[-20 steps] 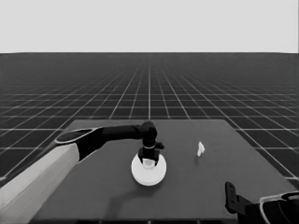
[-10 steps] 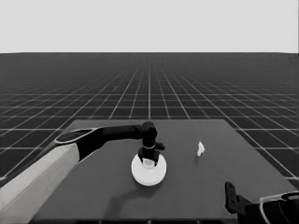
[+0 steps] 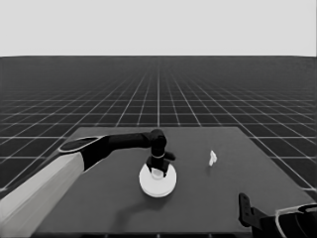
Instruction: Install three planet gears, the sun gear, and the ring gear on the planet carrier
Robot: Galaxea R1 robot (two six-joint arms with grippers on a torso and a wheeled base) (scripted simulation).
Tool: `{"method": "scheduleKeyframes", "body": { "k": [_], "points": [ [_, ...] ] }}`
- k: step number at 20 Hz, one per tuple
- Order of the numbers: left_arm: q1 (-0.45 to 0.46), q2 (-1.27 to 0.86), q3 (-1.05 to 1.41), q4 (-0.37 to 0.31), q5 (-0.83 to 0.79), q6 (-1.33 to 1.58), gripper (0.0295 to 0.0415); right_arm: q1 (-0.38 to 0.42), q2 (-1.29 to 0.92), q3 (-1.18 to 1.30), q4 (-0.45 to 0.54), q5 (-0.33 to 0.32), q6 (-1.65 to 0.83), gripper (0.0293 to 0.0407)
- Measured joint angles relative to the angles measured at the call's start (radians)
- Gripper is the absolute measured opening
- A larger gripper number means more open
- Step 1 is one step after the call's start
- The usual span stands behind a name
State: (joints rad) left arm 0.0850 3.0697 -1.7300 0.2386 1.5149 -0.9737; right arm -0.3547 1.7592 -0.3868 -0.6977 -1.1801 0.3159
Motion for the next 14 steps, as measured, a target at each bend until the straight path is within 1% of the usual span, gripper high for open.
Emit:
{"method": "scheduleKeyframes", "body": {
  "k": [14],
  "points": [
    [0.0, 0.0, 0.0, 0.0, 0.0, 0.122, 0.0348, 0.0, 0.0, 0.0, 0.0, 0.0, 0.0, 0.0385]
  ]
}}
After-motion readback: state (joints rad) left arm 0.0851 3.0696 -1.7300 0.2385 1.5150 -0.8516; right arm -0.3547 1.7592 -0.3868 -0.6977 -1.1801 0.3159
